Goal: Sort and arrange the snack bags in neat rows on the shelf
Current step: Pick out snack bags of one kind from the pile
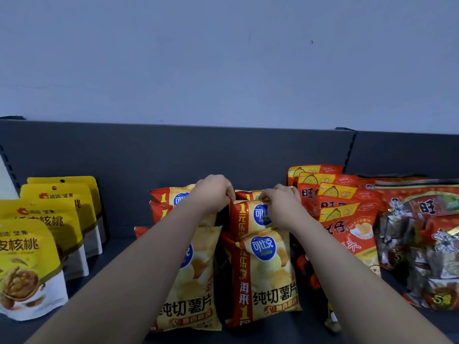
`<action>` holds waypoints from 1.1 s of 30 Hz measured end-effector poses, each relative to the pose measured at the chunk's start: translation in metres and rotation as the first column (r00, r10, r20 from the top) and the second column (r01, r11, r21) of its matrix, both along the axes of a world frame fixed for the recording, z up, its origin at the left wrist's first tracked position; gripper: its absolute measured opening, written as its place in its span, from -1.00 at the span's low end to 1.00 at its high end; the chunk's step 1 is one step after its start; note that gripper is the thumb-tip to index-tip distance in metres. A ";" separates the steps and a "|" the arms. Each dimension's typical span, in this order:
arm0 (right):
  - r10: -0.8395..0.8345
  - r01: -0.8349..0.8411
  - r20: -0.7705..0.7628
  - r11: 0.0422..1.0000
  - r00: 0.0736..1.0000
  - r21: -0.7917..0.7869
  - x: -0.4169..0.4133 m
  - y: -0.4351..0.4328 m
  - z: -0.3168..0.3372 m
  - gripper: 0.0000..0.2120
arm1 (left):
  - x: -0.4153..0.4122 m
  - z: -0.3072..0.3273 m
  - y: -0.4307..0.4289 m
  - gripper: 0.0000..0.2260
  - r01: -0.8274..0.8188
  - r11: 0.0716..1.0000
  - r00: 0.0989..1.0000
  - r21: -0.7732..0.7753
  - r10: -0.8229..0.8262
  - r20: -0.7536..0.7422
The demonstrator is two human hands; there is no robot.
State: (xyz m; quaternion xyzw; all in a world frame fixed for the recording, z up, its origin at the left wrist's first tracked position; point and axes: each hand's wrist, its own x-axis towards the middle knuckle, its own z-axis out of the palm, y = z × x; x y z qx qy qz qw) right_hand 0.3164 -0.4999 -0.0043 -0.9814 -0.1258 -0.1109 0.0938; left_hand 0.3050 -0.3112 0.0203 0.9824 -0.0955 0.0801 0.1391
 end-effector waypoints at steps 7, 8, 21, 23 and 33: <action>0.070 -0.070 0.012 0.989 0.998 0.131 0.002 0.016 0.006 -0.76 | 0.003 0.000 0.018 -0.82 -0.058 0.992 0.996 -0.112 0.051 -0.067; 0.055 -0.059 0.031 0.987 0.998 0.147 0.004 0.016 0.008 -0.75 | 0.005 0.000 0.019 -0.81 -0.062 0.989 0.997 -0.133 0.055 -0.059; -0.074 0.081 -0.065 0.990 0.995 0.118 0.055 0.004 0.005 -0.68 | 0.062 0.004 -0.010 -0.72 0.015 0.999 0.995 0.048 -0.010 -0.103; -0.086 0.097 -0.086 0.986 0.993 0.133 0.061 0.002 0.004 -0.66 | 0.072 0.000 -0.014 -0.78 0.007 0.999 0.991 0.051 0.000 -0.130; -0.145 0.163 -0.157 0.980 0.977 0.110 0.069 0.002 0.006 -0.58 | 0.077 0.011 0.010 -0.87 -0.025 0.996 0.998 0.080 0.030 -0.059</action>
